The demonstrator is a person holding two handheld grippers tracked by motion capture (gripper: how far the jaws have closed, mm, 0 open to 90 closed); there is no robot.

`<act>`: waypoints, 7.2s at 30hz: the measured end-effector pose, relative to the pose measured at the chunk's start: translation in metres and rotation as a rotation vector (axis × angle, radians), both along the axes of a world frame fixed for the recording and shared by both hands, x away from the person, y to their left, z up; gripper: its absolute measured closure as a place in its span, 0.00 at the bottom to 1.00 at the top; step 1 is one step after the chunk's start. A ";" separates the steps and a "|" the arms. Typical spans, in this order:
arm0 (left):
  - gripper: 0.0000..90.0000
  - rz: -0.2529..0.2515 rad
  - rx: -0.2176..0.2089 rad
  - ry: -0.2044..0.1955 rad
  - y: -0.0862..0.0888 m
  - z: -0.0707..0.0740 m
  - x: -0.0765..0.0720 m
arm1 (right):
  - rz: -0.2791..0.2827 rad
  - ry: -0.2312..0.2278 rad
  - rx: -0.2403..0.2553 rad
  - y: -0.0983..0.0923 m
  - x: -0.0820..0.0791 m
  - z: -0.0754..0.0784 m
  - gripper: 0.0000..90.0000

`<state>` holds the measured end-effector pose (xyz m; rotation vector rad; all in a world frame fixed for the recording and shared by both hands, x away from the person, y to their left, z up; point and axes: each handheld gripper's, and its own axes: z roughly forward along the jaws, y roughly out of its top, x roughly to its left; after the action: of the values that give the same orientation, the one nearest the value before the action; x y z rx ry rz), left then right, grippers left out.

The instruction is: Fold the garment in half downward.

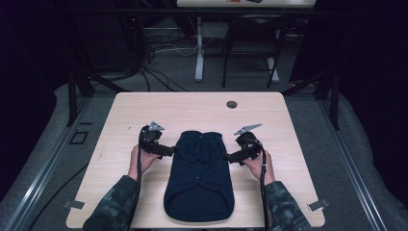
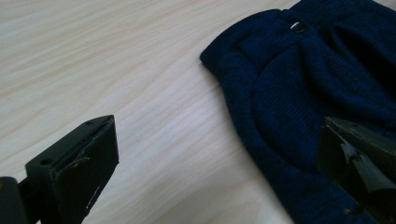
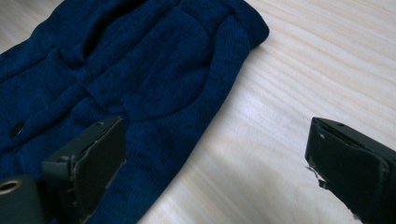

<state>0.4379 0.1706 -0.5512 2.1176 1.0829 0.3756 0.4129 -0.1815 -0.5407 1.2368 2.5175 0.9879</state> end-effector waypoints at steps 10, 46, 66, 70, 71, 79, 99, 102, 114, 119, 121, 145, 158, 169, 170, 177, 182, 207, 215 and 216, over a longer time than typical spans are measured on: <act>0.00 -0.016 0.002 0.027 -0.023 -0.002 0.020 | -0.006 0.006 0.012 0.011 0.017 0.001 0.06; 0.49 -0.041 0.009 0.094 -0.050 -0.020 0.045 | -0.060 0.095 0.046 0.044 0.067 -0.025 0.51; 0.80 -0.076 0.063 0.075 -0.061 -0.014 0.036 | -0.021 0.009 -0.046 0.053 0.054 -0.023 0.78; 0.80 -0.074 0.050 0.070 -0.059 -0.011 0.035 | -0.029 -0.006 -0.034 0.054 0.052 -0.020 0.80; 0.80 -0.074 0.045 0.067 -0.059 -0.009 0.035 | -0.029 -0.012 -0.030 0.053 0.052 -0.018 0.81; 0.80 -0.116 0.020 0.057 -0.049 0.012 0.028 | -0.013 -0.142 0.003 0.055 0.036 0.007 0.82; 0.81 -0.179 -0.001 -0.032 -0.042 0.049 0.006 | 0.038 -0.258 0.016 0.049 0.011 0.041 0.82; 0.81 -0.183 0.001 -0.055 -0.043 0.054 0.003 | 0.038 -0.262 0.017 0.046 0.009 0.045 0.82; 0.81 -0.221 0.036 -0.162 -0.049 0.072 -0.010 | 0.044 -0.276 0.048 0.036 -0.001 0.057 0.81; 0.81 -0.247 0.049 -0.205 -0.050 0.077 -0.014 | 0.054 -0.294 0.053 0.034 -0.006 0.060 0.80; 0.81 -0.254 0.052 -0.219 -0.050 0.079 -0.016 | 0.054 -0.285 0.066 0.031 -0.007 0.061 0.79; 0.77 -0.354 0.088 -0.139 -0.050 0.082 -0.023 | 0.022 -0.408 0.049 0.037 -0.028 0.065 0.85; 0.84 -0.351 0.158 -0.306 -0.055 0.087 -0.040 | 0.050 -0.374 0.059 0.029 -0.034 0.066 0.81; 0.84 -0.359 0.134 -0.316 -0.059 0.095 -0.042 | 0.045 -0.291 0.046 0.027 -0.035 0.061 0.80; 0.84 -0.363 0.129 -0.306 -0.058 0.095 -0.042 | 0.045 -0.308 0.050 0.027 -0.036 0.060 0.82; 0.76 -0.373 0.106 -0.224 -0.054 0.092 -0.042 | 0.046 -0.413 0.027 0.031 -0.048 0.056 0.86; 0.58 -0.367 0.107 -0.158 -0.053 0.085 -0.040 | 0.058 -0.446 0.004 0.035 -0.052 0.054 0.87; 0.76 -0.340 0.129 -0.305 -0.057 0.083 -0.056 | 0.048 -0.607 -0.056 0.039 -0.060 0.070 0.86; 0.72 -0.354 0.140 -0.238 -0.057 0.057 -0.059 | 0.067 -0.572 -0.033 0.040 -0.058 0.060 0.86; 0.75 -0.350 0.142 -0.237 -0.057 0.055 -0.060 | 0.071 -0.570 -0.033 0.040 -0.058 0.059 0.86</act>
<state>0.3780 0.1137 -0.4958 2.2656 0.5512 0.5292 0.3548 -0.1414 -0.4816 0.7213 2.1248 1.1159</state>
